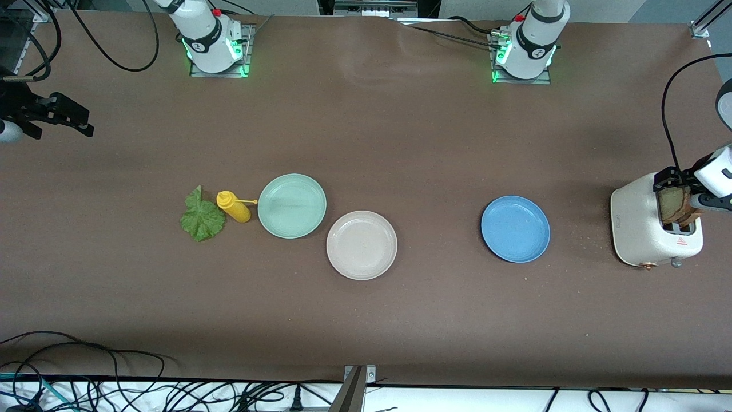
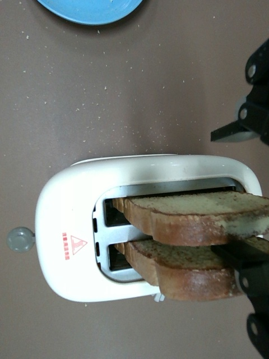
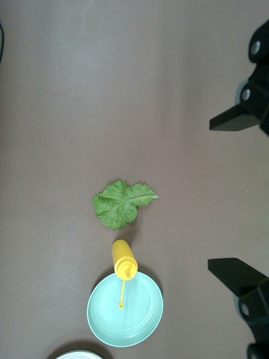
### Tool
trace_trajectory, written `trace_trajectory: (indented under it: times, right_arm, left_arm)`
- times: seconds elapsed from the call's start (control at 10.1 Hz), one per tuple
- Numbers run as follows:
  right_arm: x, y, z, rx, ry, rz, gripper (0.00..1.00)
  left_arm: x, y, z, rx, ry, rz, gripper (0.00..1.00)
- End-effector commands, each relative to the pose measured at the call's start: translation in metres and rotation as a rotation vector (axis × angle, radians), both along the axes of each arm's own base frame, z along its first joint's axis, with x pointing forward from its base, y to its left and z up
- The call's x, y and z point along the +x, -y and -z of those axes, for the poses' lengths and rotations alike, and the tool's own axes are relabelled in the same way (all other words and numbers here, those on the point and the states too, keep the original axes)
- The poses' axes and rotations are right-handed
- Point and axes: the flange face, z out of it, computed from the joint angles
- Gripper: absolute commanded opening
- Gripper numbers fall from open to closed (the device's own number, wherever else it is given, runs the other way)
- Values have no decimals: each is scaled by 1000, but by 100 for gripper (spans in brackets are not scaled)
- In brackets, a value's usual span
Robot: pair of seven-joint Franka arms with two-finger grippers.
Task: Make sandwich on beige plate with both arms
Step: 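Lower the left gripper and grasp one bread slice in the toaster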
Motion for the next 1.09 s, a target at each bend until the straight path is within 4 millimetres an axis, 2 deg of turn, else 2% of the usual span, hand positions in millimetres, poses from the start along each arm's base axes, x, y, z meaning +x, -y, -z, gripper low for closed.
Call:
trace_trajectory:
  times: [0.0,0.1,0.2,0.3,0.5,0.6,0.69,0.99]
  right_arm:
    - [-1,2,-4,-9,-1,1,100]
    - [-1,2,-5,-9,1,3,100]
    - [-1,2,-4,-9,-1,1,100]
    - [-1,2,-4,-9,-1,1,100]
    - [-1,2,-5,-9,1,1,100]
    - [-1,1,-5,-9,1,0,100]
    - [-1,2,-5,-9,1,1,100]
    - [-1,2,-4,-9,-1,1,100]
  left_arm:
    - [-14,-13,-7,18,5,-3,49]
    - [-15,-14,-3,16,0,-6,31]
    - [-14,-12,0,13,-6,-19,7]
    - [-13,-11,3,10,-15,-37,0]
    - [-5,-4,0,15,-6,-55,0]
    - [4,5,-14,15,-4,-43,0]
    - [13,8,-32,21,7,-32,0]
    - [43,41,-98,-1,-23,18,0]
